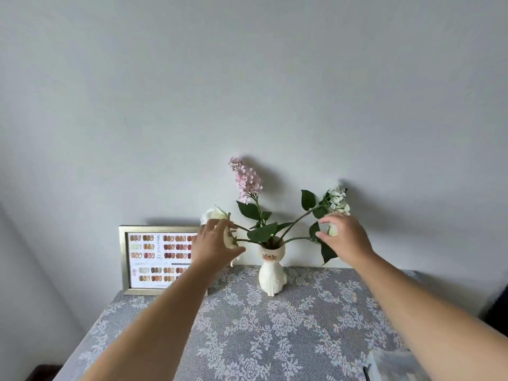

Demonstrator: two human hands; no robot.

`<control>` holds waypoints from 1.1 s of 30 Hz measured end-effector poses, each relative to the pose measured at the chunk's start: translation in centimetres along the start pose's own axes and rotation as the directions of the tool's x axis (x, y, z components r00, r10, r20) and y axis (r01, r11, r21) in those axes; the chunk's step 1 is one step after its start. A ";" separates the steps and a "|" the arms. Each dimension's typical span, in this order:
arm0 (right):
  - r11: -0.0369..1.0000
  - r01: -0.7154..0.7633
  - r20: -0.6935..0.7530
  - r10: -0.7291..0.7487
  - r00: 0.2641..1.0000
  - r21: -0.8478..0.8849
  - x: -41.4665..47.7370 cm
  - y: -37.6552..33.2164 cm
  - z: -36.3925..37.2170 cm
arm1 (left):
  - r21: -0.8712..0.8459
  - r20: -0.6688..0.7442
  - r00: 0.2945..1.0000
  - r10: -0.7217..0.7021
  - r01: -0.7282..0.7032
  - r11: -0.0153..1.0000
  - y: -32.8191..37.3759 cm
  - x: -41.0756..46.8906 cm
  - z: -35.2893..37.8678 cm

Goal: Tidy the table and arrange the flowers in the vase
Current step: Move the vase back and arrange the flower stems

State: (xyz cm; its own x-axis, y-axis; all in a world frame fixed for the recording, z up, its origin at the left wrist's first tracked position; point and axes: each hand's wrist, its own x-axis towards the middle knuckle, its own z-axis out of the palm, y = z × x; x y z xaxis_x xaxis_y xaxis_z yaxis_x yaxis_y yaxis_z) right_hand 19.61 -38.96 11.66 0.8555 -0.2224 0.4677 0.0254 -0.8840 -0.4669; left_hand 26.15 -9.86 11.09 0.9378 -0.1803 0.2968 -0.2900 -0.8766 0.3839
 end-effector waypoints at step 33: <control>0.898 -0.392 0.027 0.395 0.918 0.198 -0.8 4.4 3.5 | -0.047 0.051 0.986 0.158 -0.155 0.987 5.3 2.7 5.2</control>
State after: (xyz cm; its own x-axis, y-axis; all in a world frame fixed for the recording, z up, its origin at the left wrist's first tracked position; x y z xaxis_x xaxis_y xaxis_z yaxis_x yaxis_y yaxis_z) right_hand 20.87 -41.22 6.60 0.8095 -0.5424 0.2247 -0.2103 -0.6253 -0.7515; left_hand 28.09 -17.32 9.38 0.8888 -0.3389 0.3085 -0.4408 -0.8162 0.3734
